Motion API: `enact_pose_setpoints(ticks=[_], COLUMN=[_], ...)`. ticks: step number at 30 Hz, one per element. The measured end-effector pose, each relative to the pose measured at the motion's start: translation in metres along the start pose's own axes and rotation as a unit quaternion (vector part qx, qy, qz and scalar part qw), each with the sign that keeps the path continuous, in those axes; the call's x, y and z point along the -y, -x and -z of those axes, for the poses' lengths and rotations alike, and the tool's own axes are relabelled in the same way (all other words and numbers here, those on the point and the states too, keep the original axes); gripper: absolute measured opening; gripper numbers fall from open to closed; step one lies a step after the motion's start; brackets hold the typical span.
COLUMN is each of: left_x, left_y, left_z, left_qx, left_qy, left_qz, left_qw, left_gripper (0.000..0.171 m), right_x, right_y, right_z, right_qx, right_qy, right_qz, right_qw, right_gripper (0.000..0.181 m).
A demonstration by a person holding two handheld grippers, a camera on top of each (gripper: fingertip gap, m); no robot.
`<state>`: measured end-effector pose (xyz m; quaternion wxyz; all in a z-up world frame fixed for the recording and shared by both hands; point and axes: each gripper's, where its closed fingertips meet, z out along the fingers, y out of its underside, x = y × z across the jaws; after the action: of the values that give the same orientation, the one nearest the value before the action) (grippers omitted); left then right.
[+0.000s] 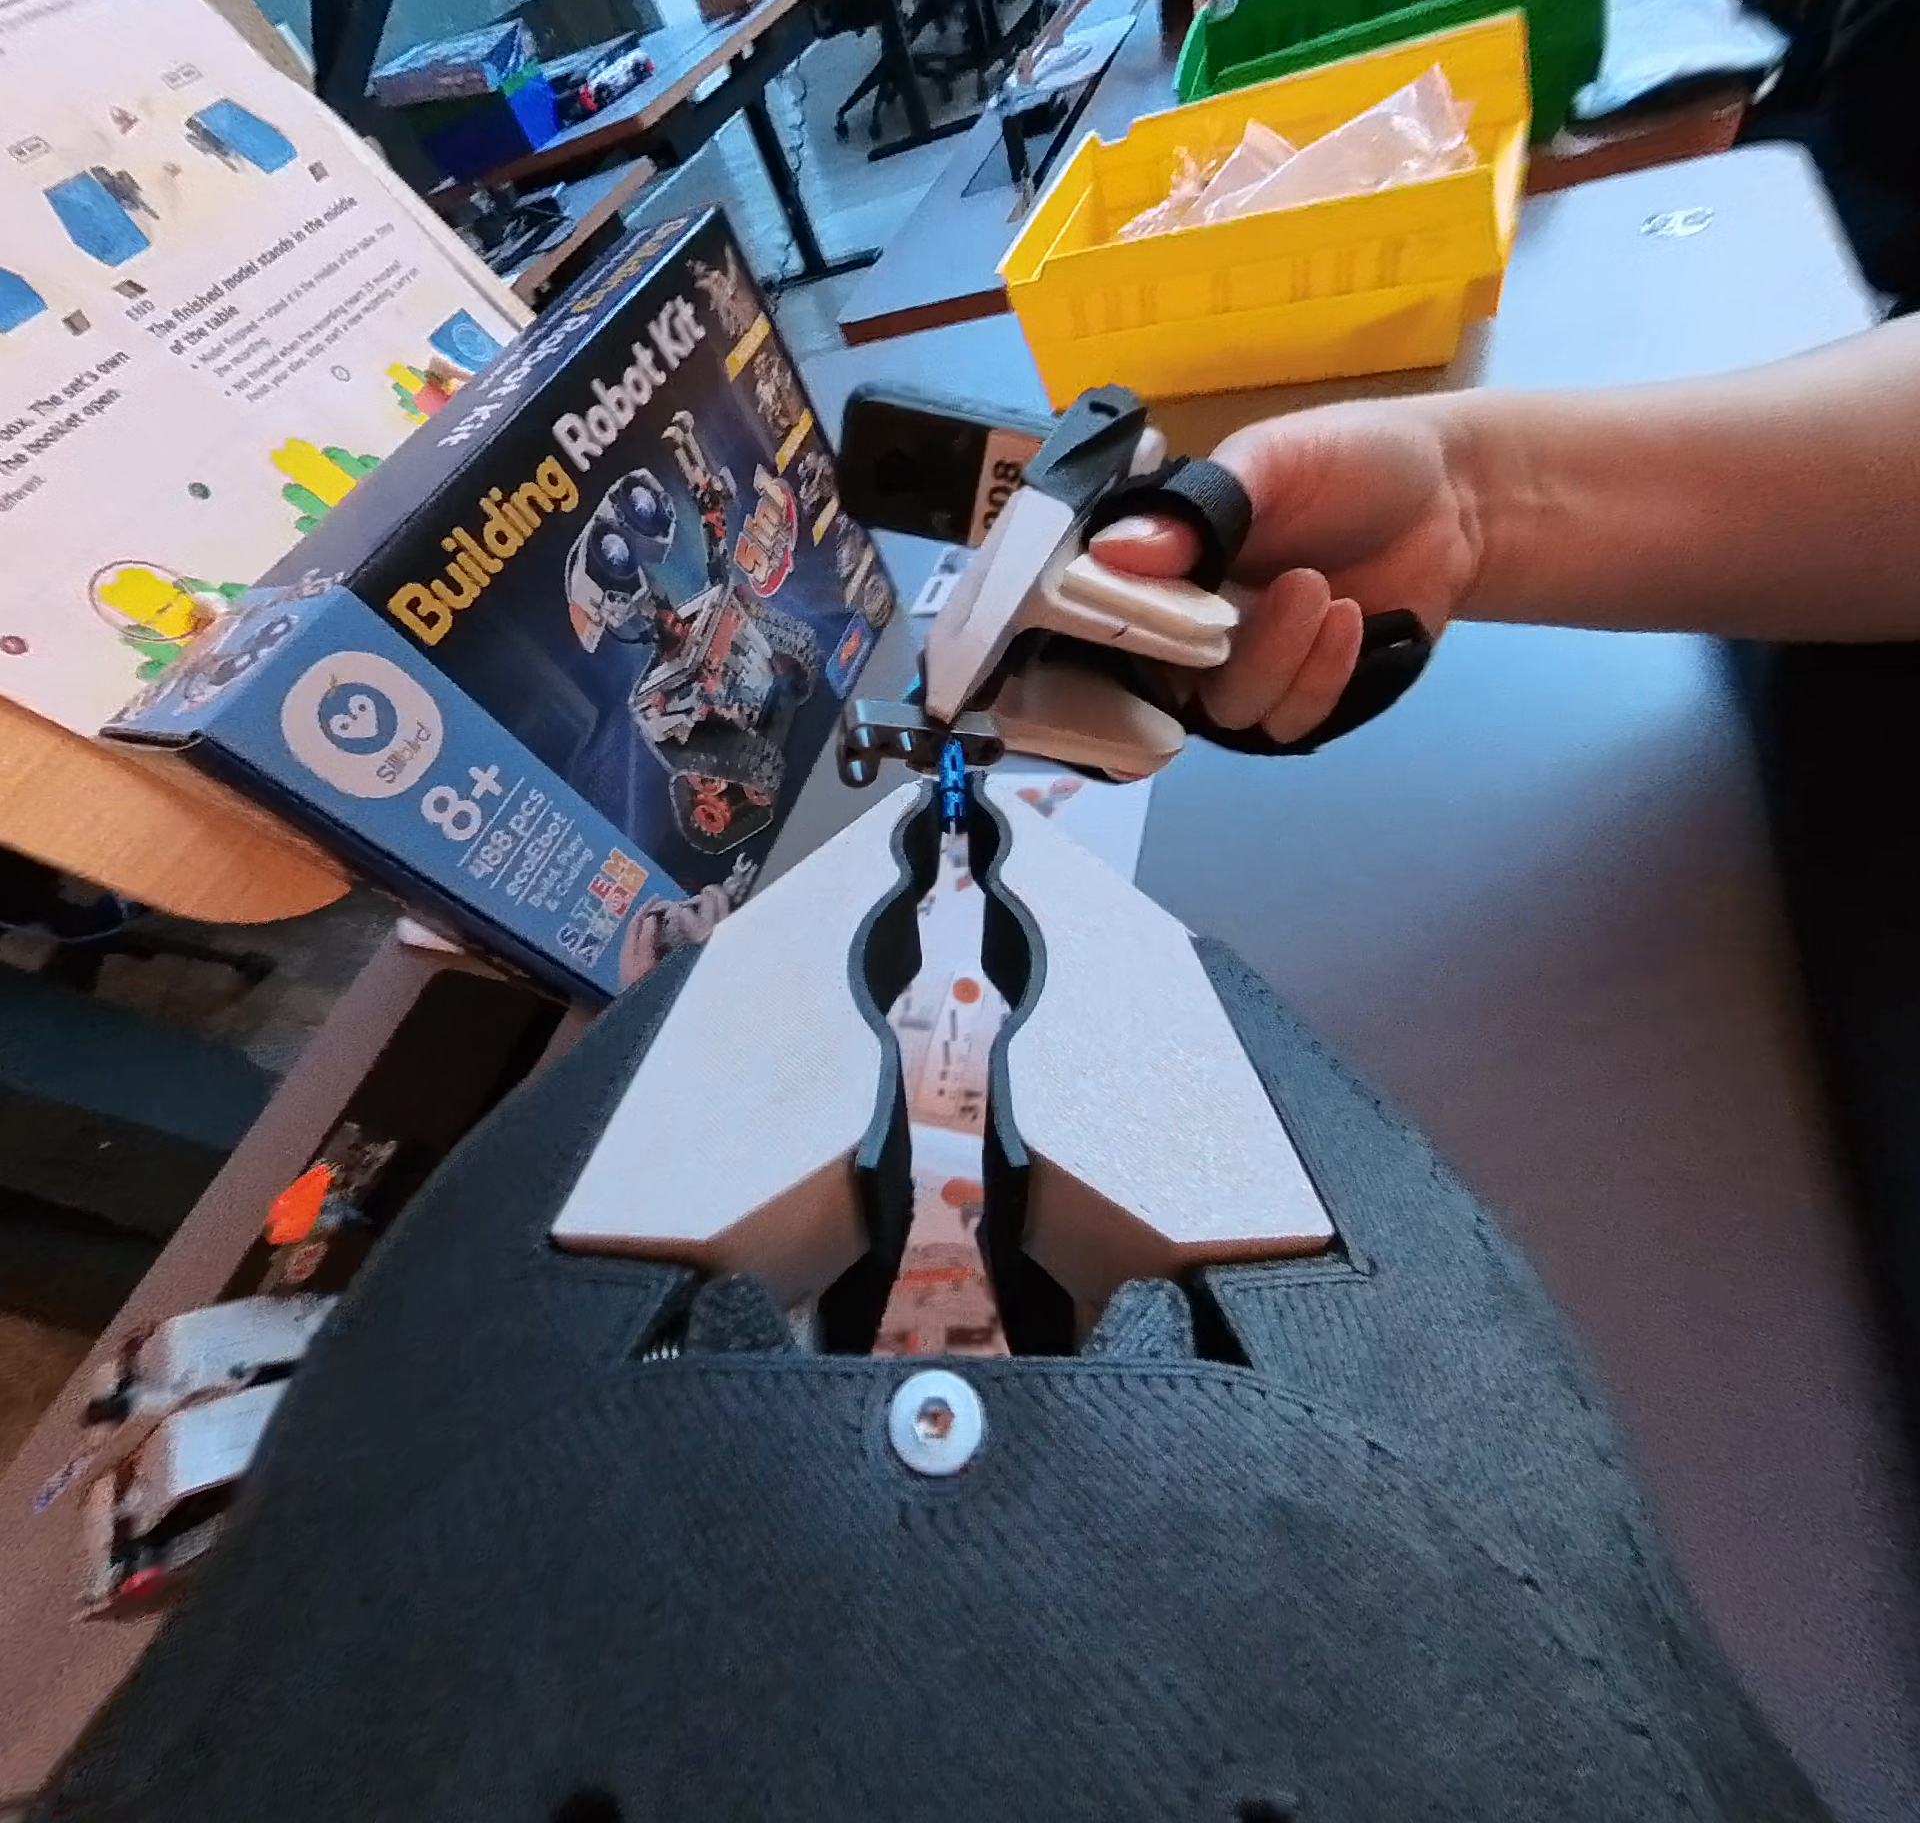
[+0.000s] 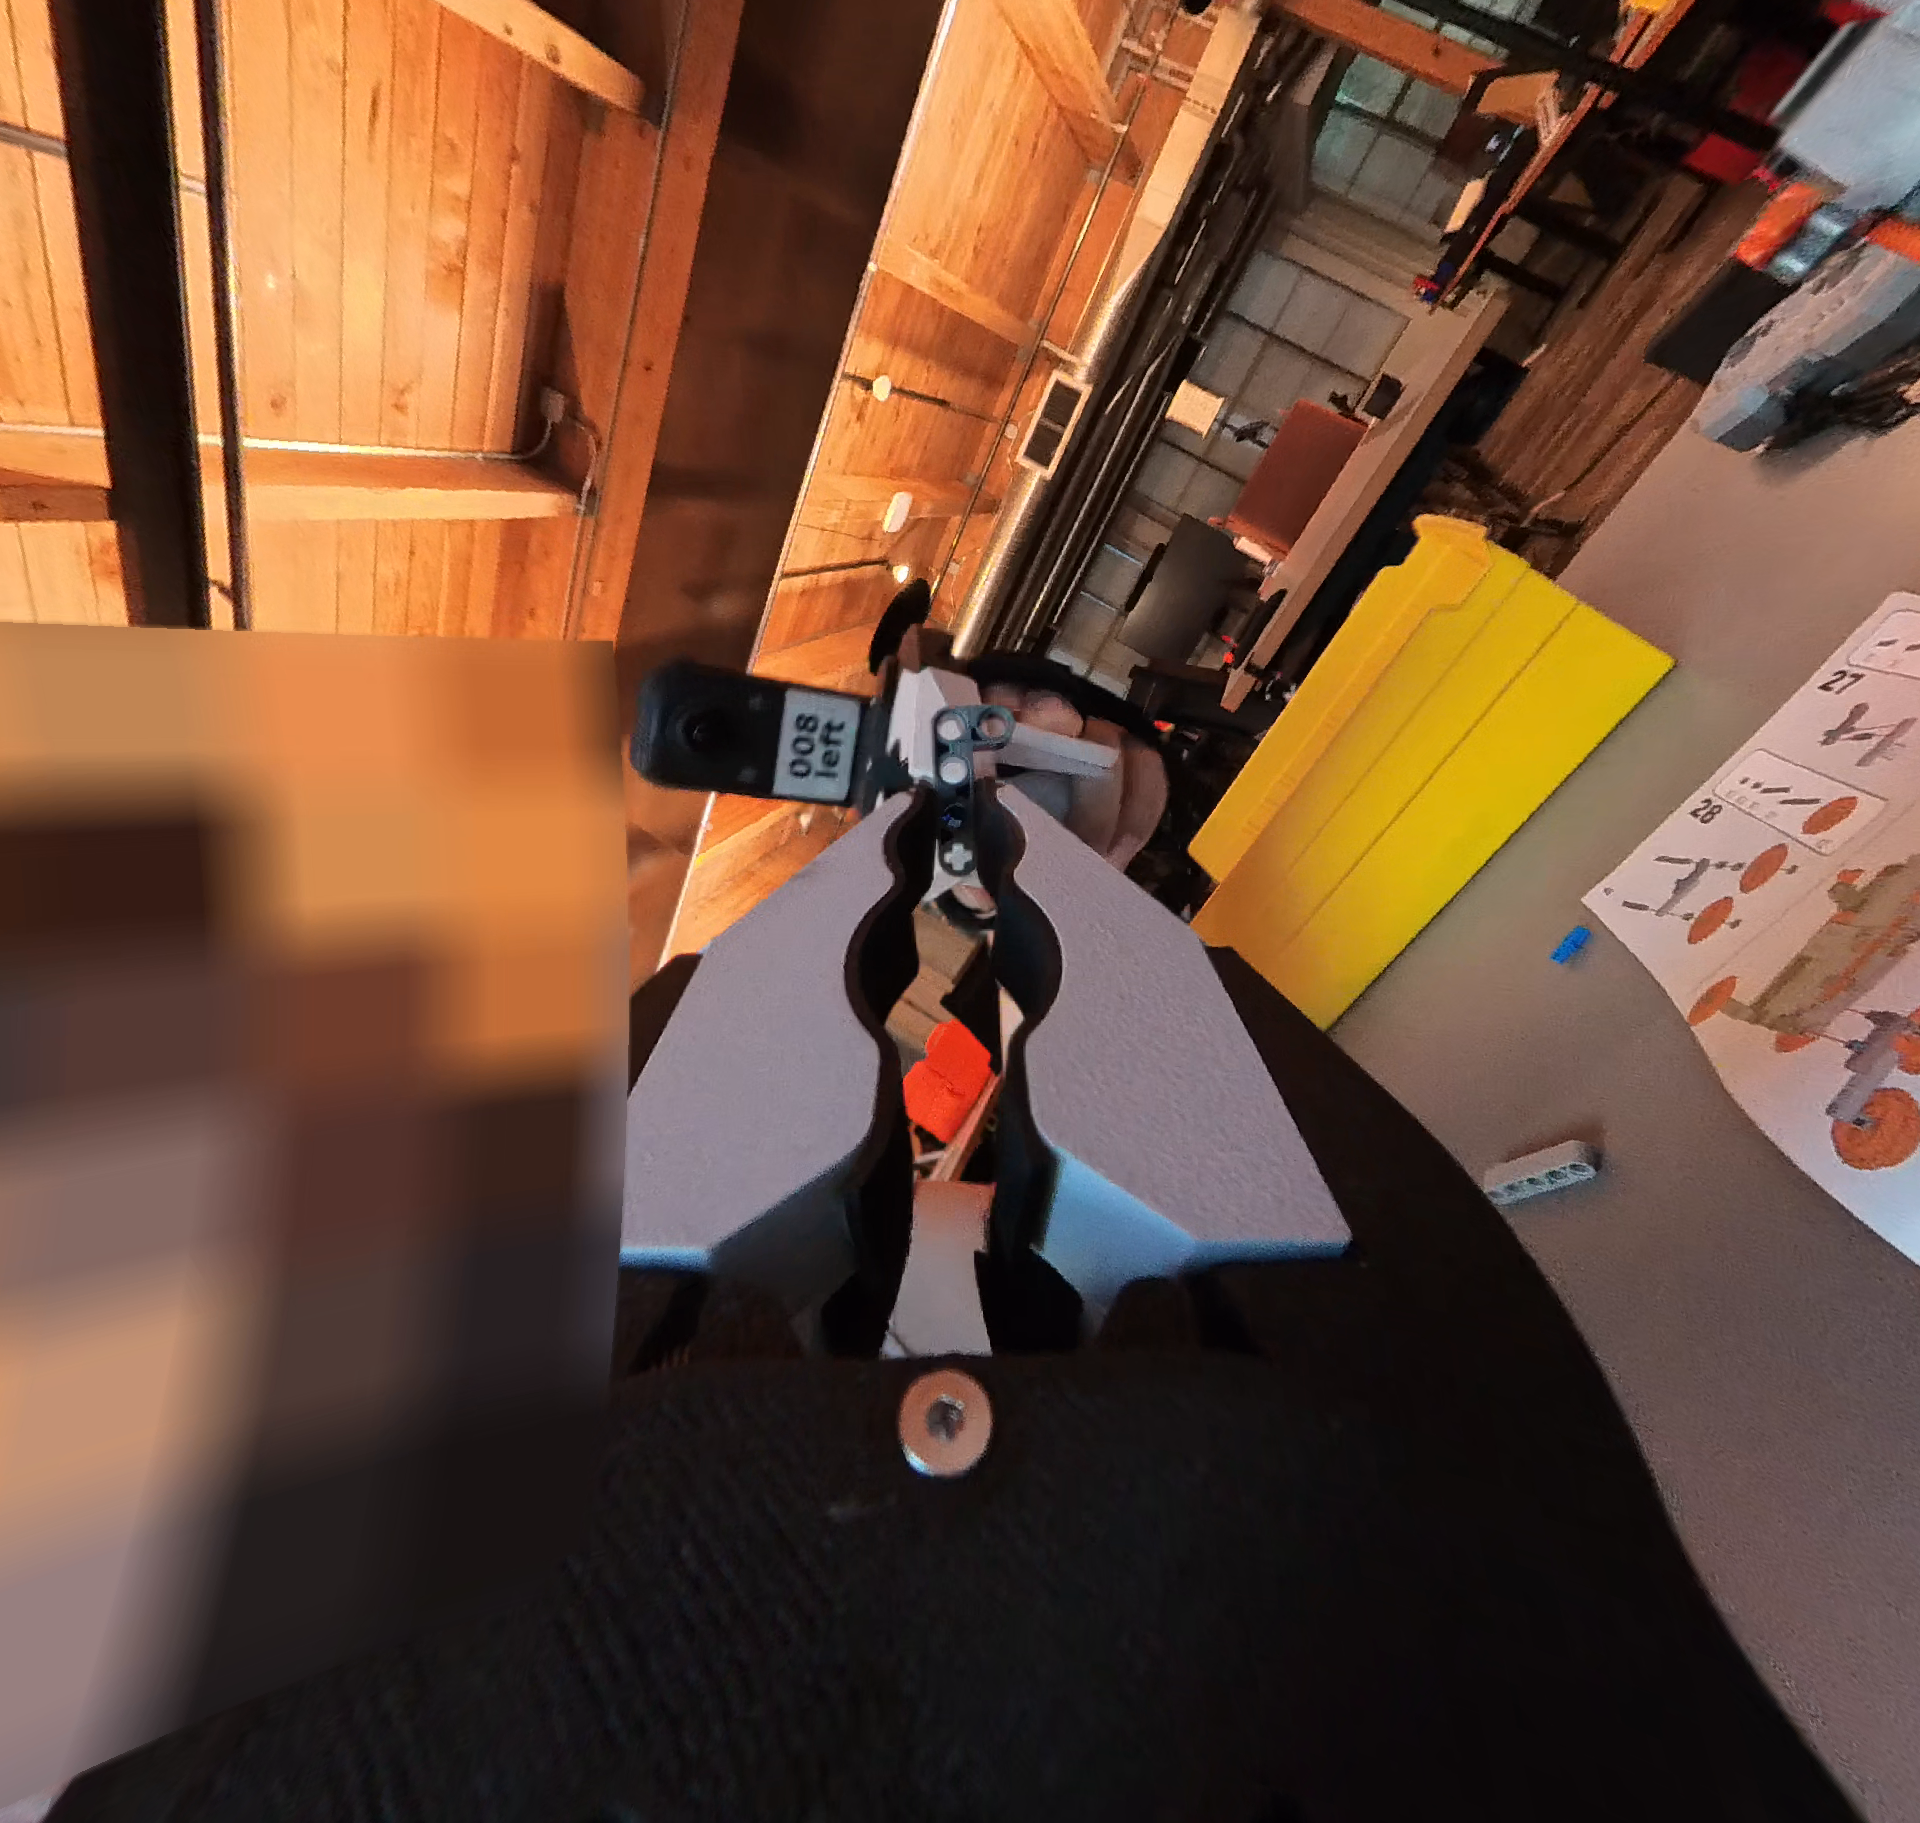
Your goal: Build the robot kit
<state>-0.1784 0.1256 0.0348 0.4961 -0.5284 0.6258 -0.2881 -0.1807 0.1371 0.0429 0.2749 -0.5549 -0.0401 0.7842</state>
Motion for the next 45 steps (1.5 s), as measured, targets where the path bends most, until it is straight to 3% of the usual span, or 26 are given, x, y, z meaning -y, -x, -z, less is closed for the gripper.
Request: enact_pose_setpoints(ticks=[1, 4, 9, 12, 18, 20, 22, 23, 25, 26, 29, 32, 37, 39, 41, 43, 45], left_x=[-0.001, 0.006, 0.018, 0.014, 0.031, 0.031, 0.031, 0.031, 0.033, 0.034, 0.029, 0.025, 0.025, 0.027, 0.03, 0.035, 0.041], left_y=[0.003, 0.013, 0.02, 0.021, 0.024, 0.023, 0.024, 0.023, 0.026, 0.027, 0.035, 0.042, 0.051, 0.05, 0.046, 0.042, 0.036], left_z=[-0.001, -0.006, -0.017, -0.017, -0.004, -0.002, 0.0, 0.001, 0.005, 0.008, 0.015, 0.029, 0.061, 0.07, 0.073, 0.071, 0.062], left_qx=[0.016, 0.072, 0.105, 0.111, 0.087, 0.068, 0.048, 0.032, 0.012, 0.003, -0.001, 0.023, 0.058, 0.057, 0.041, 0.018, -0.01], left_qy=[0.009, 0.003, -0.022, -0.014, -0.104, -0.121, -0.141, -0.152, -0.178, -0.189, -0.199, -0.198, -0.209, -0.22, -0.233, -0.25, -0.26], left_qz=[-0.013, -0.055, -0.052, -0.068, -0.009, 0.017, 0.051, 0.072, 0.11, 0.127, 0.161, 0.155, 0.143, 0.138, 0.139, 0.146, 0.168], left_qw=[1.0, 0.996, 0.993, 0.991, 0.991, 0.99, 0.988, 0.985, 0.978, 0.974, 0.967, 0.967, 0.966, 0.964, 0.962, 0.957, 0.951], left_gripper=[0.002, 0.002, 0.002, 0.002, 0.002, 0.002, 0.002, 0.002, 0.002, 0.002, 0.002, 0.002, 0.002, 0.002, 0.002, 0.002, 0.002], right_x=[0.003, 0.016, 0.021, 0.022, 0.014, 0.01, -0.004, -0.015, -0.042, -0.053, -0.086, -0.104, -0.11, -0.109, -0.099, -0.071, -0.039], right_y=[-0.001, 0.002, -0.004, -0.006, 0.006, -0.006, -0.044, -0.065, -0.106, -0.117, -0.136, -0.158, -0.161, -0.156, -0.139, -0.107, -0.052], right_z=[0.0, 0.003, 0.004, 0.003, -0.004, -0.004, 0.003, 0.012, 0.043, 0.056, 0.07, 0.089, 0.085, 0.078, 0.06, 0.029, -0.005], right_qx=[-0.001, 0.03, 0.029, 0.029, 0.075, 0.027, -0.116, -0.195, -0.348, -0.391, -0.421, -0.446, -0.445, -0.433, -0.396, -0.348, -0.278], right_qy=[-0.014, -0.069, -0.117, -0.12, -0.098, -0.072, 0.017, 0.084, 0.241, 0.296, 0.398, 0.494, 0.528, 0.516, 0.475, 0.38, 0.239], right_qz=[-0.003, -0.031, -0.037, -0.029, -0.044, -0.011, 0.08, 0.12, 0.195, 0.21, 0.212, 0.274, 0.331, 0.33, 0.347, 0.418, 0.5], right_qw=[1.0, 0.997, 0.992, 0.992, 0.991, 0.997, 0.99, 0.97, 0.885, 0.846, 0.787, 0.694, 0.643, 0.662, 0.706, 0.748, 0.784], right_gripper=[0.006, 0.006, 0.006, 0.006, 0.006, 0.006, 0.006, 0.006, 0.006, 0.006, 0.006, 0.007, 0.01, 0.027, 0.027, 0.027, 0.026])
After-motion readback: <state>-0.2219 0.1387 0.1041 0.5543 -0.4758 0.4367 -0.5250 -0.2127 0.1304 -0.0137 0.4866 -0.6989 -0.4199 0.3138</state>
